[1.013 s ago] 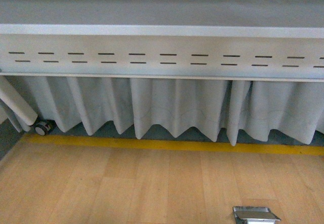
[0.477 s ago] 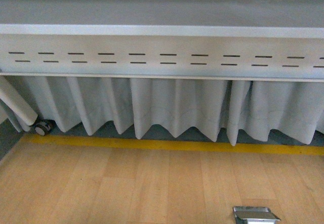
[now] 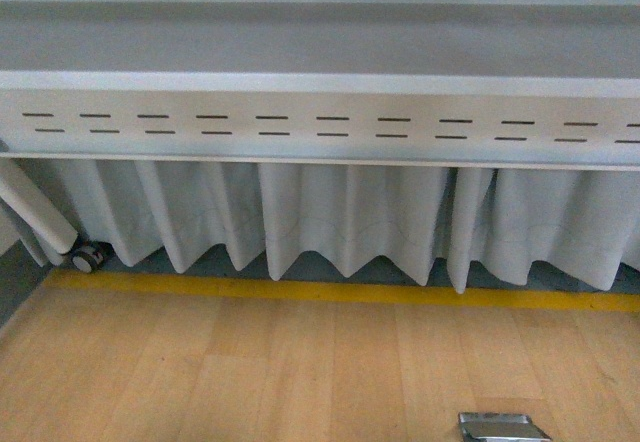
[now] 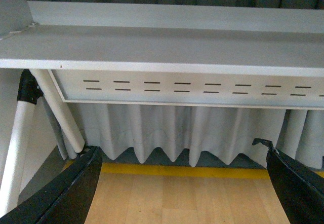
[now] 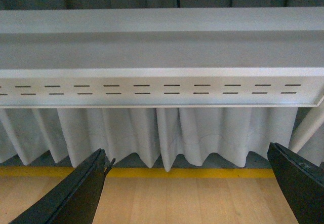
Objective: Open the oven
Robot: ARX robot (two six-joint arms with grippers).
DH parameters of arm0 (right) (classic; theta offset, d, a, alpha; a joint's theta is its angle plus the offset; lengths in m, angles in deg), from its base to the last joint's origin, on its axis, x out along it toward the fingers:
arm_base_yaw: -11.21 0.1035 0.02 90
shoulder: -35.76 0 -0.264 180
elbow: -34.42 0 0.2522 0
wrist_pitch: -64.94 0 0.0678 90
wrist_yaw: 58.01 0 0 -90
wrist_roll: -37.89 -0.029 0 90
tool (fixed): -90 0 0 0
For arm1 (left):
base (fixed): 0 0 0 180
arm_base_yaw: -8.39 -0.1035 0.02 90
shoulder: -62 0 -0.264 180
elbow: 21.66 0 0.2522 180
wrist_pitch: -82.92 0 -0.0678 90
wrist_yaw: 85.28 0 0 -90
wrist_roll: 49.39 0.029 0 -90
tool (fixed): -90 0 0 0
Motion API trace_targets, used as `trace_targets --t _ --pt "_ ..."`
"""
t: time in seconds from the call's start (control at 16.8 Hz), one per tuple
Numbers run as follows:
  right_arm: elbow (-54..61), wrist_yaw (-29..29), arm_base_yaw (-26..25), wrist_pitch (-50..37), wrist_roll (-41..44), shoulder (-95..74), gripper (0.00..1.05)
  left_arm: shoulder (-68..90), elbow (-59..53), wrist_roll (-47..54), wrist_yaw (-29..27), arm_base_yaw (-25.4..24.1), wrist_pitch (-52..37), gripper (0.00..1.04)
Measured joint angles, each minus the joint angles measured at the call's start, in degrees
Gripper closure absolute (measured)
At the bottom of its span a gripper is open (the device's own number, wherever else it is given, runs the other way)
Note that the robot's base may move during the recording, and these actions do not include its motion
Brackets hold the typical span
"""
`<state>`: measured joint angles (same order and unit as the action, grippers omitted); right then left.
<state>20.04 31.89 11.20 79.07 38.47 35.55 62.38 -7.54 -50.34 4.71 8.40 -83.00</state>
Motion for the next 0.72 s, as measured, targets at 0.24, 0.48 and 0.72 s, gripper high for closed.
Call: trace_targets --t 0.24,0.48,0.72 --pt "0.0 0.13 0.0 -0.13 0.0 0.04 0.06 0.0 0.0 0.0 -0.04 0.0 -0.11 0.07" --pt "0.0 0.13 0.0 -0.13 -0.02 0.02 0.06 0.0 0.0 0.07 -0.07 0.0 -0.15 0.07" --pt "0.0 0.07 0.0 -0.09 -0.15 0.02 0.06 0.0 0.0 0.09 -0.02 0.0 -0.13 0.07"
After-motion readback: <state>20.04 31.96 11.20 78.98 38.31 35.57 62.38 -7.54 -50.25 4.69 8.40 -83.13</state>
